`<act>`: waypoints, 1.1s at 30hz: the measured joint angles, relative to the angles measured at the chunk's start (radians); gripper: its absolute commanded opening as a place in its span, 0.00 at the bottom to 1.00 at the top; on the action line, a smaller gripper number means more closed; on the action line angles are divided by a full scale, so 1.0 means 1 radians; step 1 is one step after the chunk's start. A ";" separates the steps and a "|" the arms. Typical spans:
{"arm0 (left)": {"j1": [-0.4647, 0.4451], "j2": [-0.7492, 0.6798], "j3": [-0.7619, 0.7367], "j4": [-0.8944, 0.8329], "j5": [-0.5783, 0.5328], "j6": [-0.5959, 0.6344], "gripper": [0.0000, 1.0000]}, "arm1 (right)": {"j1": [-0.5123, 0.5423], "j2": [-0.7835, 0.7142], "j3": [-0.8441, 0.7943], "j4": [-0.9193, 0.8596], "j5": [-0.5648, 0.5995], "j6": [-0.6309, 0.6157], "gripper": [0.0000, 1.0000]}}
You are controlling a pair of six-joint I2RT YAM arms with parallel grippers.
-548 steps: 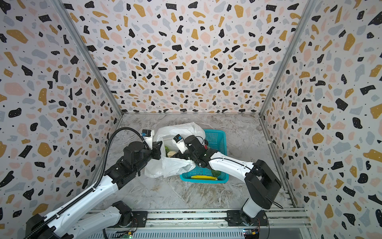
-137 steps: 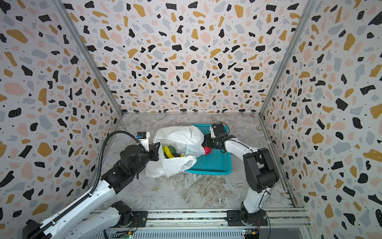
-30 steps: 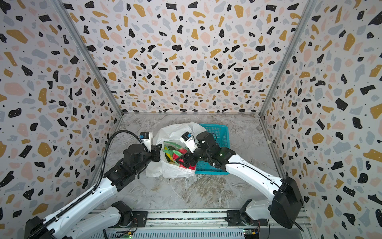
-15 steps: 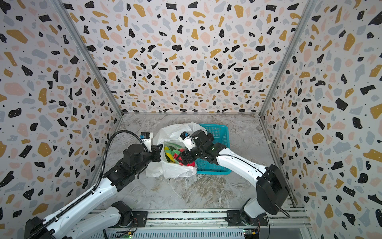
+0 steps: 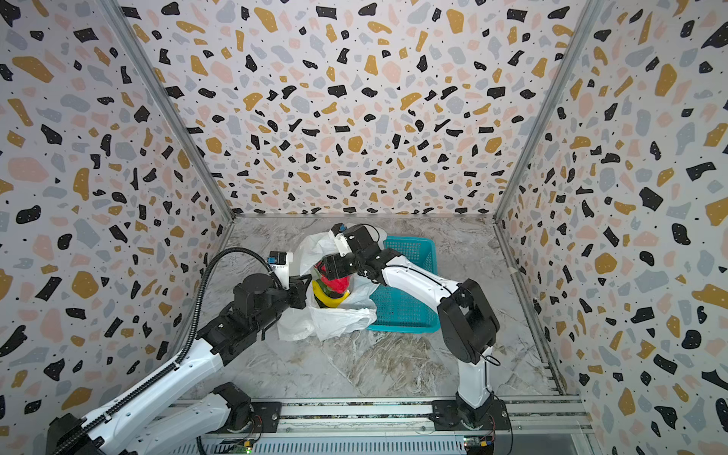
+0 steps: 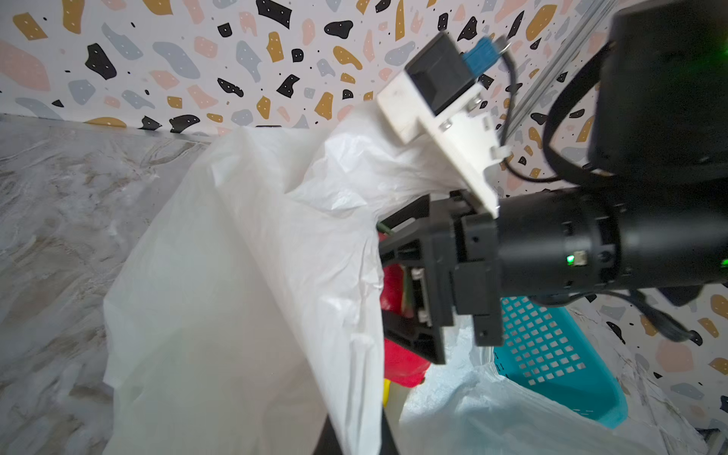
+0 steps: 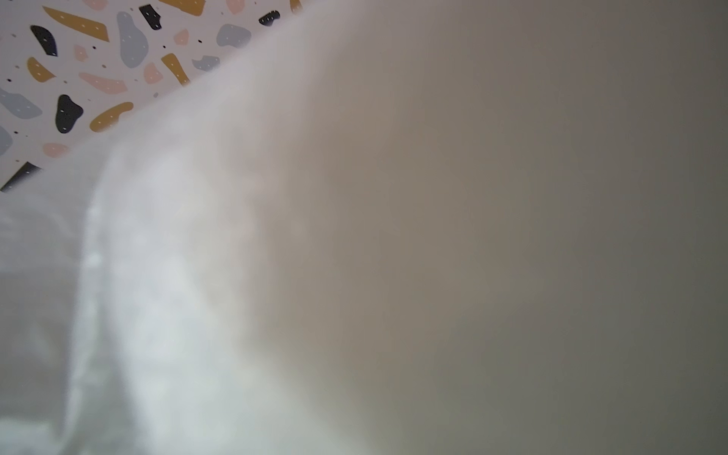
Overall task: Place the fruits into the plastic bag
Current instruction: 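Carry the dragon fruit into the bag opening and release it, then return the right gripper to the basket and grasp the dark avocado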
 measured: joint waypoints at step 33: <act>0.000 -0.019 0.000 -0.023 -0.137 -0.026 0.00 | -0.360 -0.660 -0.581 0.099 0.156 0.066 0.88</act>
